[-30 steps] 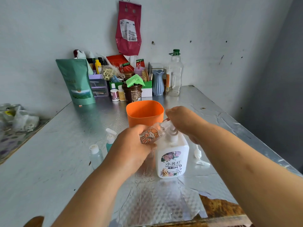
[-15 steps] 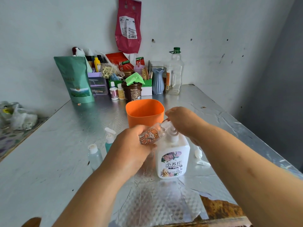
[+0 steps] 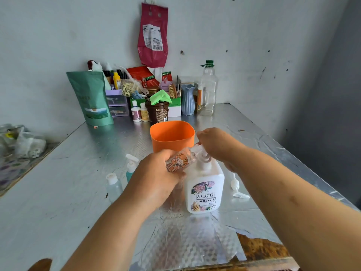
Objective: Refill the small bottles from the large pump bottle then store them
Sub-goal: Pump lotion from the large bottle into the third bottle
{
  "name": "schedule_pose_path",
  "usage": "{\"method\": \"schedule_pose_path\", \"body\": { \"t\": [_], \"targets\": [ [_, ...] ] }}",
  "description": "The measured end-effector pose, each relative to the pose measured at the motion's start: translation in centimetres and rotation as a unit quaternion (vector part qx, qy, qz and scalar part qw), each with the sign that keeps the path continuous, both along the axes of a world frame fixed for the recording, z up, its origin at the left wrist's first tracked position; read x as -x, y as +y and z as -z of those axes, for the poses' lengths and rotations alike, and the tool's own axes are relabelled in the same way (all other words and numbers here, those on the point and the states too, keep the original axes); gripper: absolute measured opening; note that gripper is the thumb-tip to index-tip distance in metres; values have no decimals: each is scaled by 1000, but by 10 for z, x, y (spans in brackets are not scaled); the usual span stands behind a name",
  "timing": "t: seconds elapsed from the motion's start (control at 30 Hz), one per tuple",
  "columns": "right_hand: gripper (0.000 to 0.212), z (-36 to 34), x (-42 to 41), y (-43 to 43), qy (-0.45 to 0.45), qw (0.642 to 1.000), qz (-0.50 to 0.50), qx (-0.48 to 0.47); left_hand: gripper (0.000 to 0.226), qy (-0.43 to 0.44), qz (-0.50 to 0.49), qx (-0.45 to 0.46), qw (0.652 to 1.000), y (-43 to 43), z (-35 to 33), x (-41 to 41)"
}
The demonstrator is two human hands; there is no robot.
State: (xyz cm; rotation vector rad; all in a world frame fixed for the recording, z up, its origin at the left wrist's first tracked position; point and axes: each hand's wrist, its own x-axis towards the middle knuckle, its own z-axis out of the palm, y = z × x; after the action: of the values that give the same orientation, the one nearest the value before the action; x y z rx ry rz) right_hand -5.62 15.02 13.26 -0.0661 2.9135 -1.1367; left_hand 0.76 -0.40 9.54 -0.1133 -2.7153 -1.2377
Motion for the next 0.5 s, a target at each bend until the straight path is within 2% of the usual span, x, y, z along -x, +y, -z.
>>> {"method": "schedule_pose_path", "body": {
  "t": [0.5],
  "targets": [
    [35, 9, 4, -1, -2, 1000, 2, -20, 33, -1, 5, -8, 1000, -2, 7, 3]
  ]
}}
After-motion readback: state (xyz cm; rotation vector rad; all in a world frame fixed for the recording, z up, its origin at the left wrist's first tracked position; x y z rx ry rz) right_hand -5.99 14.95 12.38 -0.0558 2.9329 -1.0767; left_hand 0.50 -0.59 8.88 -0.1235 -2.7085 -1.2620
